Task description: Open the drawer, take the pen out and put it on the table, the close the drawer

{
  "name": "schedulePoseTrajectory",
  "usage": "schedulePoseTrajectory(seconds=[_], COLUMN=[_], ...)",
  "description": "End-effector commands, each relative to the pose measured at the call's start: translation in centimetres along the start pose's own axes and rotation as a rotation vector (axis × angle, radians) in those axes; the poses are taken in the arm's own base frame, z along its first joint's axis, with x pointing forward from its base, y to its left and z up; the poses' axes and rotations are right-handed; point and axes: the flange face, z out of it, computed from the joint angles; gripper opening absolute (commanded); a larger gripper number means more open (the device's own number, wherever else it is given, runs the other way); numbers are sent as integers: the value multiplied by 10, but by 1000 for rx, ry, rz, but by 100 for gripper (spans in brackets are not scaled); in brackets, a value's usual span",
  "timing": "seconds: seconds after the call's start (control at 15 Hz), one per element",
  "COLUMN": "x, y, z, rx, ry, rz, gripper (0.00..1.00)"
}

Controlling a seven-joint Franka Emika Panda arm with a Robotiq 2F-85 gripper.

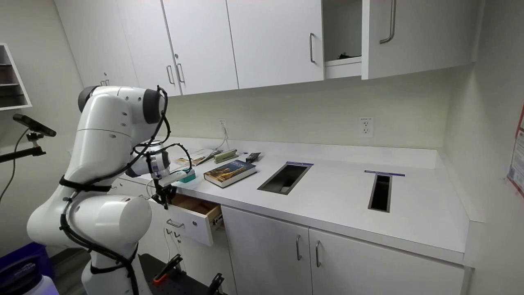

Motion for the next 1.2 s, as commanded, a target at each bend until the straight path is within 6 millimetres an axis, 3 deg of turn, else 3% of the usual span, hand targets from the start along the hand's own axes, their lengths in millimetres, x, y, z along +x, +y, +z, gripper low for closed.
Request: schedulePoseTrajectory(seconds=[0.0,0.13,0.2,0.6,0.67,1.13], x=[29,31,11,13,15,25], y=[-36,-45,-22,-29,-38,-113], z=[-2,-4,1,1,3,23], rx=[58,88,51,62,58,42], ry=[-36,-60,-56,-67,-58,7], rz=[-92,-103,-38,-39,-51,-93], gripper=[6,6,23,23,6,6])
